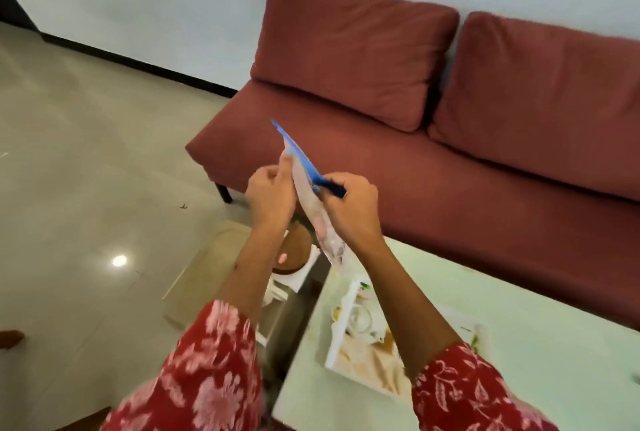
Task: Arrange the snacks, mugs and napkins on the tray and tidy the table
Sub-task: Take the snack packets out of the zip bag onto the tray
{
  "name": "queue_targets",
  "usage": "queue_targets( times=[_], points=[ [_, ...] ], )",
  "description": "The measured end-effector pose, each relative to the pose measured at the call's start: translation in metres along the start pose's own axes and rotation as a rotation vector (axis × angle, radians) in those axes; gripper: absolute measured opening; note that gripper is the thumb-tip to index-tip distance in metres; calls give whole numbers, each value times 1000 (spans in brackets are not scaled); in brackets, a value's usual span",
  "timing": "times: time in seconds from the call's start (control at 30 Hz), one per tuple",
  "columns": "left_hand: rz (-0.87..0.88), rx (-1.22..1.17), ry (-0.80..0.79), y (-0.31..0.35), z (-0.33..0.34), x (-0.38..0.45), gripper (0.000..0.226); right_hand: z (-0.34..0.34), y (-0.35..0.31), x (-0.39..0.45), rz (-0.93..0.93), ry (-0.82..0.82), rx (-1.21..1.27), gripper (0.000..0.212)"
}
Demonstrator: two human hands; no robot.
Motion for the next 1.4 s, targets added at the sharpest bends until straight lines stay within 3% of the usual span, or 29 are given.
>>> queue_targets(
  times=[0.13, 0.23, 0.3, 0.43, 0.57, 0.6, 0.77, 0.93, 1.0, 1.1, 1.2, 1.4],
  points=[
    [-147, 277, -203, 10, 72, -30, 41, -39, 33, -51, 5, -11, -213, 20],
    [-216, 421, -252, -5, 111, -67, 30, -68, 64, -88, 51, -66, -187, 18],
    [-246, 436, -299, -16, 132, -92, 28, -87, 88, -110, 164, -149, 28, 21],
    [-279, 427, -408, -40, 165, -134, 26, -113, 133, -150, 456, -142, 445, 50],
    [-210, 598, -375, -59, 180, -175, 19, -122, 156, -181, 659, -60, 824, 17],
    [-218, 589, -366, -64, 182, -184, 20, -124, 160, -186, 699, -33, 852, 18],
    [-175, 572, -319, -85, 185, -215, 13, -124, 169, -195, 787, -17, 780, 35],
    [-223, 518, -310, -96, 180, -226, 7, -120, 176, -204, 811, -66, 757, 20],
    [-274, 516, -373, -99, 175, -226, 13, -118, 179, -208, 825, -84, 784, 11],
    [-381, 408, -558, -104, 169, -231, 21, -116, 182, -214, 824, -92, 809, 13],
    [-415, 301, -663, -111, 163, -235, 17, -114, 180, -218, 807, -107, 792, 10],
    [-208, 603, -632, -117, 158, -248, 23, -99, 177, -224, 734, -128, 679, 8]
  ],
)
Point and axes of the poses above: each hand's wrist, its own x-axis towards the middle knuckle, its own z-axis out of the palm, y = z × x, the point moved 3 cm from there along x, towards the middle knuckle, and after that the axes turned 11 degrees about -y, right-handed, at the moved point
